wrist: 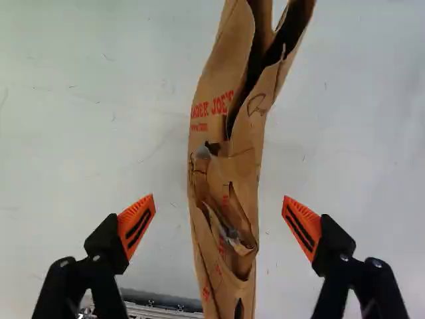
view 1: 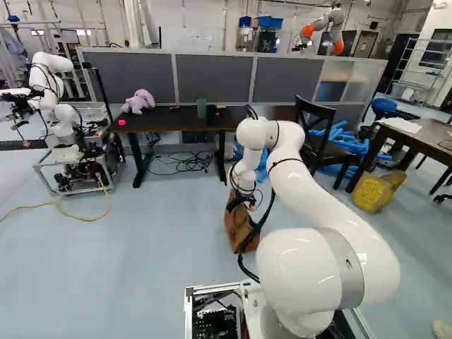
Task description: Pick up the bag on the ground and place it on the table
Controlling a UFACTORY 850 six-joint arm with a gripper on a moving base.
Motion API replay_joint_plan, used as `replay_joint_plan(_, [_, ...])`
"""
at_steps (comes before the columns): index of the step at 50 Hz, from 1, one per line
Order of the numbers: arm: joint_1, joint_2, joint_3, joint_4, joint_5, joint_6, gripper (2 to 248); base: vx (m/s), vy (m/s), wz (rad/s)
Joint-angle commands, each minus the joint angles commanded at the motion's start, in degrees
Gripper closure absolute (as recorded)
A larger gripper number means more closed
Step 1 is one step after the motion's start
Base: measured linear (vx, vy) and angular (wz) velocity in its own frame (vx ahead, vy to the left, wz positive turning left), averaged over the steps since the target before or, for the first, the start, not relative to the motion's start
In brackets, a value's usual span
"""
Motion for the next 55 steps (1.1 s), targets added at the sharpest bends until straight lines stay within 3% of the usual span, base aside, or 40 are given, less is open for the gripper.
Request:
replay_joint_plan(27, [-0.23, -5.00, -4.67, 0.00, 0.00, 0.00, 6, 0.000, 0.000, 0.000])
replay_joint_plan(28, [-0.23, -5.03, -4.71, 0.00, 0.00, 0.00, 41, 0.000, 0.000, 0.000])
replay_joint_plan(32, [-0.23, -5.12, -4.79, 0.00, 0.00, 0.00, 41, 0.000, 0.000, 0.000])
replay_joint_plan(33, [-0.23, -5.13, -4.80, 0.00, 0.00, 0.00, 79, 0.000, 0.000, 0.000])
replay_joint_plan(37, [-0.23, -5.15, -4.82, 0.00, 0.00, 0.00, 79, 0.000, 0.000, 0.000])
replay_joint_plan(38, [-0.23, -5.15, -4.82, 0.00, 0.00, 0.00, 117, 0.000, 0.000, 0.000])
replay_joint_plan(42, [-0.23, -5.15, -4.82, 0.00, 0.00, 0.00, 117, 0.000, 0.000, 0.000])
replay_joint_plan(43, [-0.23, -5.15, -4.82, 0.00, 0.00, 0.00, 155, 0.000, 0.000, 0.000])
replay_joint_plan(48, [-0.23, -5.15, -4.82, 0.00, 0.00, 0.00, 155, 0.000, 0.000, 0.000])
replay_joint_plan(49, [-0.23, -5.15, -4.82, 0.00, 0.00, 0.00, 193, 0.000, 0.000, 0.000])
replay_joint_plan(53, [-0.23, -5.15, -4.82, 0.00, 0.00, 0.00, 193, 0.000, 0.000, 0.000])
replay_joint_plan(54, [-0.23, -5.15, -4.82, 0.00, 0.00, 0.00, 226, 0.000, 0.000, 0.000])
replay_joint_plan(55, [-0.23, -5.15, -4.82, 0.00, 0.00, 0.00, 226, 0.000, 0.000, 0.000])
